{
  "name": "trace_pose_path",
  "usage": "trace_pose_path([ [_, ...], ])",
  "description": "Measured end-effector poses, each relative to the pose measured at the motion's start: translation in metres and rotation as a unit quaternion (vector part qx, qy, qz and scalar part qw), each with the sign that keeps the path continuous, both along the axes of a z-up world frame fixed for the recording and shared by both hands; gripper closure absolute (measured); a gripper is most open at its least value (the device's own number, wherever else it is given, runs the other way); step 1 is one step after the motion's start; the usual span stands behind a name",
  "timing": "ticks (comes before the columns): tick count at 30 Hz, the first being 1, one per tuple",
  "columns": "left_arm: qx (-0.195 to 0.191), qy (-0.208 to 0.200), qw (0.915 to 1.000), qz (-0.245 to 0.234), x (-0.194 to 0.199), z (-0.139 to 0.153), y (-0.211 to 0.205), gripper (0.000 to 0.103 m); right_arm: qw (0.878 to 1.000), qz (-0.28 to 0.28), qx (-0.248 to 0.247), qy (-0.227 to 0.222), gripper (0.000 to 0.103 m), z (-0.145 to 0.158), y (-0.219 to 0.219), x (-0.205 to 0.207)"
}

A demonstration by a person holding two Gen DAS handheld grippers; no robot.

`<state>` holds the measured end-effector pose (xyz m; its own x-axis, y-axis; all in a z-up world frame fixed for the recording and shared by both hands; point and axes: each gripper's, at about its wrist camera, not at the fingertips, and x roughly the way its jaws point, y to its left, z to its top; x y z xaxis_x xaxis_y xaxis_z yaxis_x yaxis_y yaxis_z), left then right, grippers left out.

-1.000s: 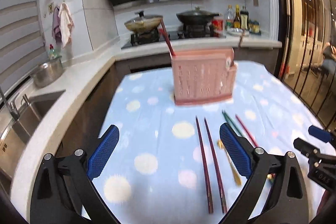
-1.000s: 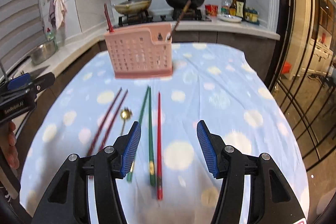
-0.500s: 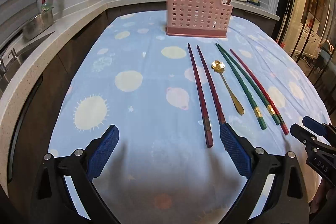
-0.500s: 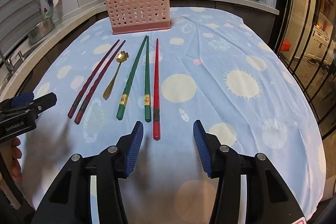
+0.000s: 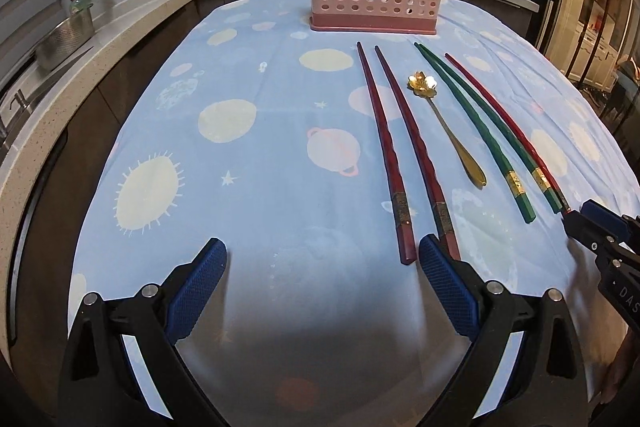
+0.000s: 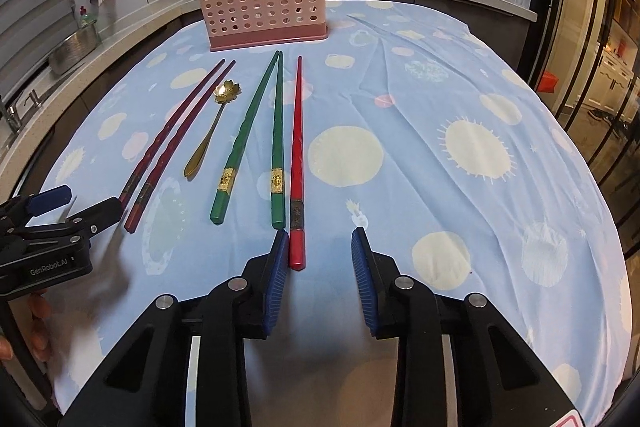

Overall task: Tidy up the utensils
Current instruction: 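Move both open tools back over the remaining utensils, then grasp a dark red chopstick with the left tool while the right tool grasps the red chopstick, then lift and carry both chopsticks over the pink holder with both tools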

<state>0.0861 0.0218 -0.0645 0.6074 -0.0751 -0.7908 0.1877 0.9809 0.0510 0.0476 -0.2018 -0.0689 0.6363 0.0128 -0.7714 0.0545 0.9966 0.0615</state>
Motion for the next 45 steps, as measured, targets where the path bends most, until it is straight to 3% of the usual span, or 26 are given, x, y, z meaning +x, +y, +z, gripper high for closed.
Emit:
trace_pose_path([
  [6,-0.001,0.004,1.0,-0.005,0.007,-0.002,-0.002,0.011,1.0,0.001,0.001,0.0,0.08,0.0,0.0,0.002],
  [11,-0.007,0.007,0.9999,-0.014,0.009,-0.005,-0.004,0.017,1.0,0.002,0.0,-0.001,0.081,-0.001,0.0,0.006],
  [17,-0.014,0.001,0.9995,-0.028,0.006,-0.001,-0.008,0.046,1.0,0.006,0.001,-0.001,0.095,-0.001,0.0,0.009],
  [20,-0.022,0.001,0.999,-0.039,0.004,0.001,-0.01,0.064,1.0,0.009,0.002,-0.002,0.095,-0.001,-0.001,0.009],
  [24,-0.05,0.014,0.9973,-0.052,0.005,0.003,-0.007,0.096,1.0,0.011,0.009,-0.005,0.096,0.001,-0.003,0.006],
  [27,-0.082,0.028,0.9949,-0.052,0.005,0.005,0.0,0.096,1.0,0.012,0.011,-0.012,0.096,0.008,-0.005,0.0],
  [32,-0.092,0.012,0.9943,-0.051,-0.003,0.024,0.005,0.096,0.999,0.016,0.014,-0.042,0.096,0.034,-0.007,-0.012],
  [37,-0.103,-0.026,0.9928,-0.056,-0.01,0.059,0.009,0.096,0.995,0.021,0.048,-0.081,0.096,0.069,-0.014,-0.019],
  [45,-0.117,-0.095,0.9867,-0.061,-0.002,0.116,0.017,0.096,0.986,0.019,0.061,-0.154,0.096,0.13,-0.032,-0.01],
])
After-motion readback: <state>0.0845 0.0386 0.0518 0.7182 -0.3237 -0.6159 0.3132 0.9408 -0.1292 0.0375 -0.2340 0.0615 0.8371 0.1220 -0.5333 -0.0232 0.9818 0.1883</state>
